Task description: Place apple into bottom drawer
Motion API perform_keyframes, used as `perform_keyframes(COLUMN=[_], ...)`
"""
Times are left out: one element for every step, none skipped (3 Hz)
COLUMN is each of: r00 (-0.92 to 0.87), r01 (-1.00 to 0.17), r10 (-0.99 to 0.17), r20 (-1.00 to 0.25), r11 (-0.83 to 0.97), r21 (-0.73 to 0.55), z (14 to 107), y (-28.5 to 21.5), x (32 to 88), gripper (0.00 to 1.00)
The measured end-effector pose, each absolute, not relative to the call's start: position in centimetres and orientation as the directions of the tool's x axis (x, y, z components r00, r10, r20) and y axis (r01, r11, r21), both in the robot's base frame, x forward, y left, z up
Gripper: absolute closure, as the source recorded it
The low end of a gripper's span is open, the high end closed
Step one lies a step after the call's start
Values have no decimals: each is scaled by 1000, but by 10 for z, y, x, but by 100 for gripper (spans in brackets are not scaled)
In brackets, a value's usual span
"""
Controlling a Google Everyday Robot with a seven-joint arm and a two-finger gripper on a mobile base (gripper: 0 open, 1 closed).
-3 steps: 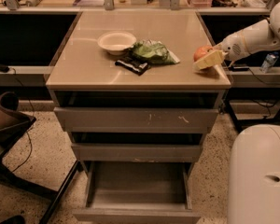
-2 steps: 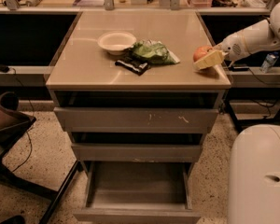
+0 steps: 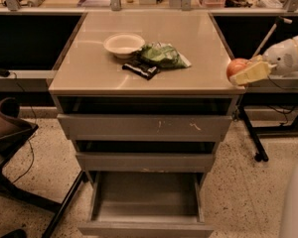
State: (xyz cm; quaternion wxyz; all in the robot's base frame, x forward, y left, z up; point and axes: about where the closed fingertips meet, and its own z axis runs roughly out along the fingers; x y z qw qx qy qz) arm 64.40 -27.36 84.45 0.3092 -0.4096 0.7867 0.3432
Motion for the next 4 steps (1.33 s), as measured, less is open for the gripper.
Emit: perform_keyframes(r00=[-478,-379,-351,-351], r01=[-834,-814,-775,-775], r10=[-380,-405,-408,-407], r20=[-792,-832,-843,-843], r11=[478,573,632,632], r21=[274,92,17,17], z=[889,941,968,968], y=[-310,-330,-333,-333], x=[575,520,495,495], gripper=[100,100,100,100])
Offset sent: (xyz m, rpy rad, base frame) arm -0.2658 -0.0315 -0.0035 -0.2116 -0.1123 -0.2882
